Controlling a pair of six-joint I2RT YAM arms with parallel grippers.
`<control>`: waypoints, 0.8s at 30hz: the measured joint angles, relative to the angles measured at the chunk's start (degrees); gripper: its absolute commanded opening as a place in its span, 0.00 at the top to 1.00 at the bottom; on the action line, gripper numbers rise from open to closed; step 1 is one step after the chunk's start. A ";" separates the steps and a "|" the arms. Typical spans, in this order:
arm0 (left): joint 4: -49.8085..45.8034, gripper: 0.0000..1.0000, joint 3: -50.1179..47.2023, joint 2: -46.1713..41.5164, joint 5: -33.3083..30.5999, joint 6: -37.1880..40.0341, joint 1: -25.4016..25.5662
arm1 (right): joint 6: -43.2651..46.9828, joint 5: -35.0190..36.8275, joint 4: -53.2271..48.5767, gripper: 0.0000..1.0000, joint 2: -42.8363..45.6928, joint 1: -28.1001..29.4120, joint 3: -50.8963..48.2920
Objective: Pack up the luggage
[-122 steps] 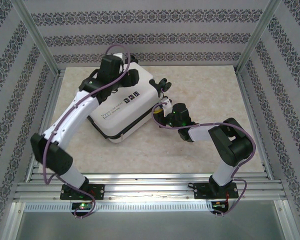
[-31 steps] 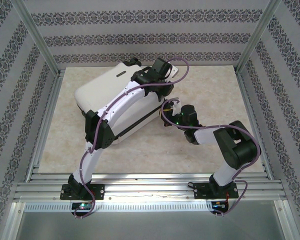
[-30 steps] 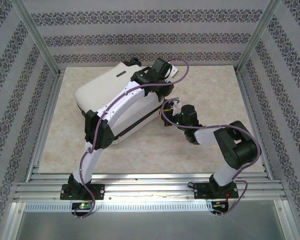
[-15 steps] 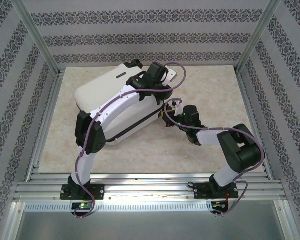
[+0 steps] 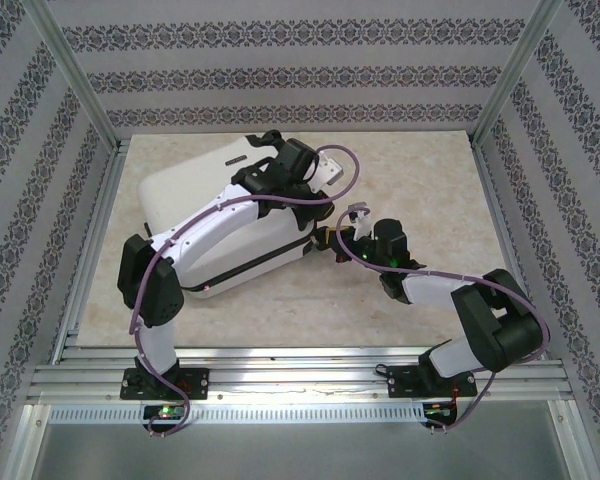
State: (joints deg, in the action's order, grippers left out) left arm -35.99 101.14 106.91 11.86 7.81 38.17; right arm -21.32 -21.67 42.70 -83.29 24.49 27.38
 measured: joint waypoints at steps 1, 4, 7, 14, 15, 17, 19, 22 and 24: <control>-0.17 0.93 -0.26 -0.26 0.48 0.26 -0.02 | 0.22 0.04 0.26 1.00 0.00 0.00 0.13; -0.46 0.93 -0.79 -0.68 1.42 0.98 -0.04 | 0.63 -0.44 0.55 1.00 0.00 0.02 0.37; -0.61 0.93 -1.29 -1.25 1.77 1.42 -0.04 | 1.51 -2.73 1.38 1.00 0.00 0.20 0.37; -0.98 0.93 -1.29 -1.33 2.78 2.34 -0.42 | 1.97 -1.86 7.61 0.87 0.00 4.31 -4.98; -0.98 0.92 -1.29 -1.33 2.80 2.38 -0.39 | 1.88 -1.55 7.93 0.85 0.00 4.72 -6.03; -1.01 0.92 -1.29 -1.33 2.86 2.51 -0.42 | 1.70 -0.76 9.31 0.81 0.00 5.60 -8.09; -1.03 0.93 -1.27 -1.33 2.93 2.51 -0.42 | 1.60 -0.11 10.60 0.76 -0.13 6.21 -9.55; -1.05 0.92 -1.27 -1.33 2.93 2.51 -0.42 | 1.55 0.00 13.35 0.63 -1.49 6.54 -10.40; -1.07 0.92 -1.25 -1.33 2.95 2.51 -0.42 | 1.95 0.02 14.84 0.57 -2.89 6.54 -10.32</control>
State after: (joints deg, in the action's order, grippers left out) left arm -37.06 99.90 105.58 14.81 10.33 37.76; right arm -19.38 -21.65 57.54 -86.17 31.03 17.06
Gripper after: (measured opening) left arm 0.327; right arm 0.382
